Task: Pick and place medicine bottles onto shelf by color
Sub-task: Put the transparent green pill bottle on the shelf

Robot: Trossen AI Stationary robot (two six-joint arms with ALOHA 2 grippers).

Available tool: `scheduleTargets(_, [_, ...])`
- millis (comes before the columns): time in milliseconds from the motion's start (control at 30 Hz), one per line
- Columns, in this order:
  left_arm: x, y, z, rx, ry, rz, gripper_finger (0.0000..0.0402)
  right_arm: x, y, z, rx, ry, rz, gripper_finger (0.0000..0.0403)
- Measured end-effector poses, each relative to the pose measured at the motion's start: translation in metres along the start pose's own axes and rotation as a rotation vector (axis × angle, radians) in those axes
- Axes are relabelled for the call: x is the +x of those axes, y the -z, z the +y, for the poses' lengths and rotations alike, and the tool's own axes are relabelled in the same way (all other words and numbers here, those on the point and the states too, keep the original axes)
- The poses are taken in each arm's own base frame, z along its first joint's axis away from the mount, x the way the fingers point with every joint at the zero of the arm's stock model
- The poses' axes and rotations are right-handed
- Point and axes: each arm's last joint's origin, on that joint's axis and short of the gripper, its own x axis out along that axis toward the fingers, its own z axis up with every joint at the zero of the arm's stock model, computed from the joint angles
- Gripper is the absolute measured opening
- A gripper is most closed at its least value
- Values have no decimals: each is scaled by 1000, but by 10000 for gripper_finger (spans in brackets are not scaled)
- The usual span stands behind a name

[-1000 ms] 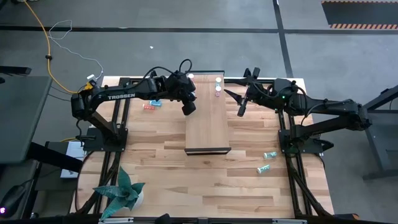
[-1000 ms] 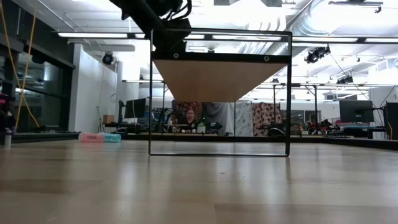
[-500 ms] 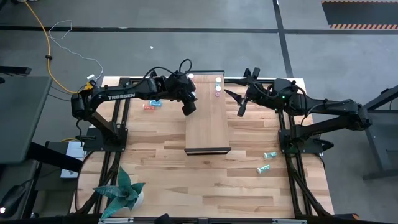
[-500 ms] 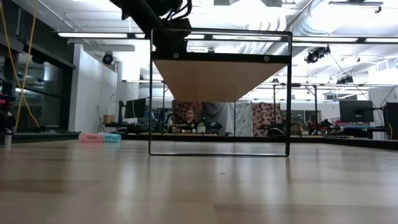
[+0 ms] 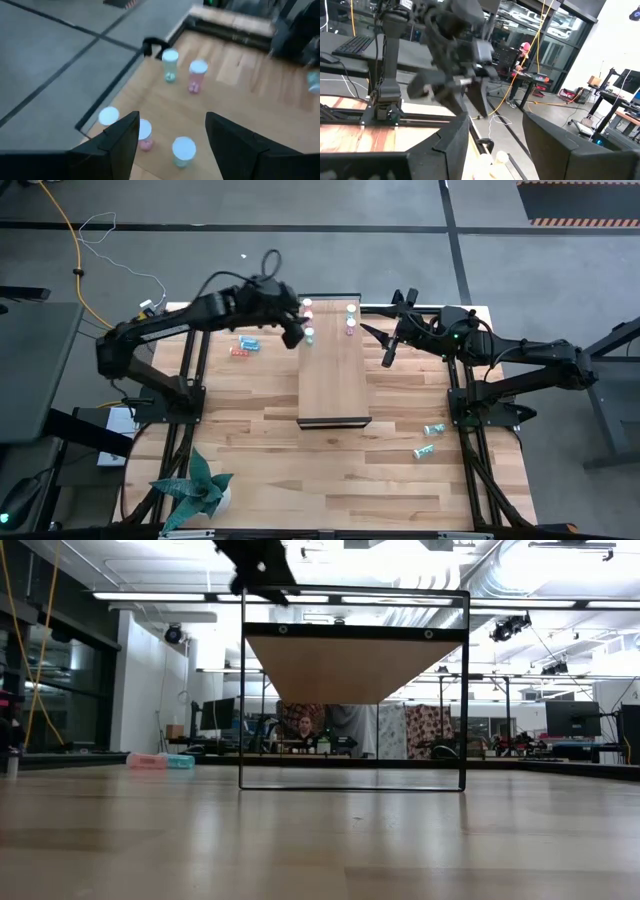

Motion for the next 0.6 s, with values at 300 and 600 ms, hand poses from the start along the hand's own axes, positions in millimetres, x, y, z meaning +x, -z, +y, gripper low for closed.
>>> scheduleTargets(300, [-43,60,-8,-89,61,-235,214,0,5,2,-9,-16,47,179])
scheduleTargets(600, [-40,143,-23,-194,219,-605,214,-7,15,7,108,-64,193,179])
